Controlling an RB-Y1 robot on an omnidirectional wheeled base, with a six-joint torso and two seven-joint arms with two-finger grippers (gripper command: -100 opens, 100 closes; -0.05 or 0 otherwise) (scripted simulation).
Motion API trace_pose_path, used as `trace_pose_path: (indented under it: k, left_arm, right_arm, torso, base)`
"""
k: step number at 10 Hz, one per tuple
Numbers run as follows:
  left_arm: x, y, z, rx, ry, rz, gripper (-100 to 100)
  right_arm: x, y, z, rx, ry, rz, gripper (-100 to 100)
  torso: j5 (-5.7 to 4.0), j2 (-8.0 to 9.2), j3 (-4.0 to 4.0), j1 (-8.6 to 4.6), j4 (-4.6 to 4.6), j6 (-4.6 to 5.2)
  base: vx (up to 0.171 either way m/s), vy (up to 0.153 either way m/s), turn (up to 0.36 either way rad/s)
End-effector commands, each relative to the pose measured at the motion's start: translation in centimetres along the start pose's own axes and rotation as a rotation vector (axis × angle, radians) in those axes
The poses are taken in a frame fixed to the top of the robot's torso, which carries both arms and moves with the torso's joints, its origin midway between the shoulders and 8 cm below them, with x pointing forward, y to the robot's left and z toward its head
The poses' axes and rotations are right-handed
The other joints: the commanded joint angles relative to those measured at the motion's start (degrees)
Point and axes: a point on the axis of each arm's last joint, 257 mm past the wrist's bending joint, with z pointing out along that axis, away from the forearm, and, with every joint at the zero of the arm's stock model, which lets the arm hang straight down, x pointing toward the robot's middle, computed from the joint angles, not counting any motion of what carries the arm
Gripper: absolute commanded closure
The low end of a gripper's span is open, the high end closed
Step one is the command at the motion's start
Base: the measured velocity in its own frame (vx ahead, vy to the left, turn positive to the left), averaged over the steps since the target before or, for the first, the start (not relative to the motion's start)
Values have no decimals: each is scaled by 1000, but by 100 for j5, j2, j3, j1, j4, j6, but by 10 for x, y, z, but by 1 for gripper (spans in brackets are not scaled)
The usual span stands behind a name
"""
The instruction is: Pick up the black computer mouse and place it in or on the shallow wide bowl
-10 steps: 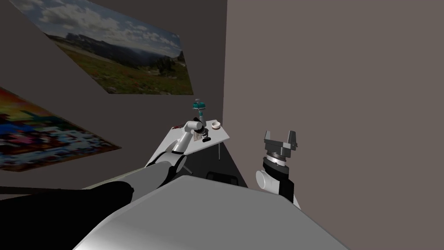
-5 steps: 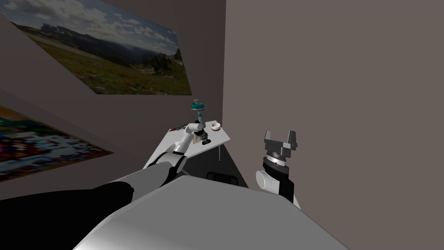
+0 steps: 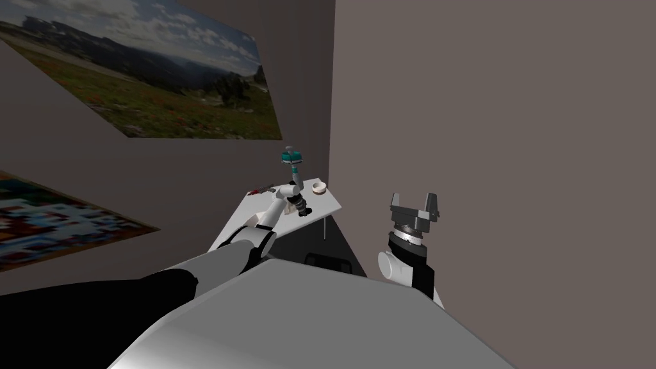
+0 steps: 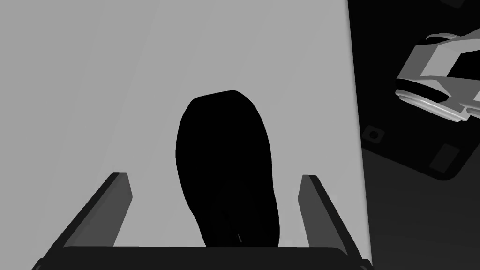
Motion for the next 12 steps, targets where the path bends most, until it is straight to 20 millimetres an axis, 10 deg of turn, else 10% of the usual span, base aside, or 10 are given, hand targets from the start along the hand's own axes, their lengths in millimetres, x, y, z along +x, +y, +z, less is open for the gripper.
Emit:
trace_pose_path:
  k: [1, 3, 4, 8, 9, 10, 12]
  left_arm:
    - [-1, 1, 9, 5, 1, -1, -100]
    - [-2, 2, 11, 4, 0, -1, -100]
    - [-2, 1, 12, 6, 1, -1, 100]
    - [-2, 2, 12, 5, 1, -1, 100]
    - [-2, 2, 12, 5, 1, -1, 0]
    - [0, 0, 2, 4, 1, 1, 100]
    - [1, -1, 2, 6, 2, 2, 100]
  right_arm:
    - [0, 0, 0, 0, 0, 0, 0]
    - [0, 0, 0, 0, 0, 0, 0]
    - [0, 0, 0, 0, 0, 0, 0]
    - [0, 0, 0, 0, 0, 0, 0]
    - [0, 0, 0, 0, 0, 0, 0]
    - [0, 0, 0, 0, 0, 0, 0]
    - [0, 0, 0, 0, 0, 0, 0]
  torso:
    - [0, 0, 0, 0, 0, 0]
    - [-1, 2, 2, -4, 1, 0]
    - [-2, 4, 3, -3, 2, -1]
    - [0, 1, 0, 1, 1, 1]
    - [0, 1, 0, 1, 1, 1]
    - [0, 1, 0, 1, 1, 1]
    - [0, 5, 4, 4, 3, -1]
  base:
    - [8, -9, -22]
    - [3, -5, -9]
    - [0, 0, 0]
    - [0, 0, 0]
    - [0, 0, 0]
    - [-5, 4, 24]
    - [-4, 4, 13]
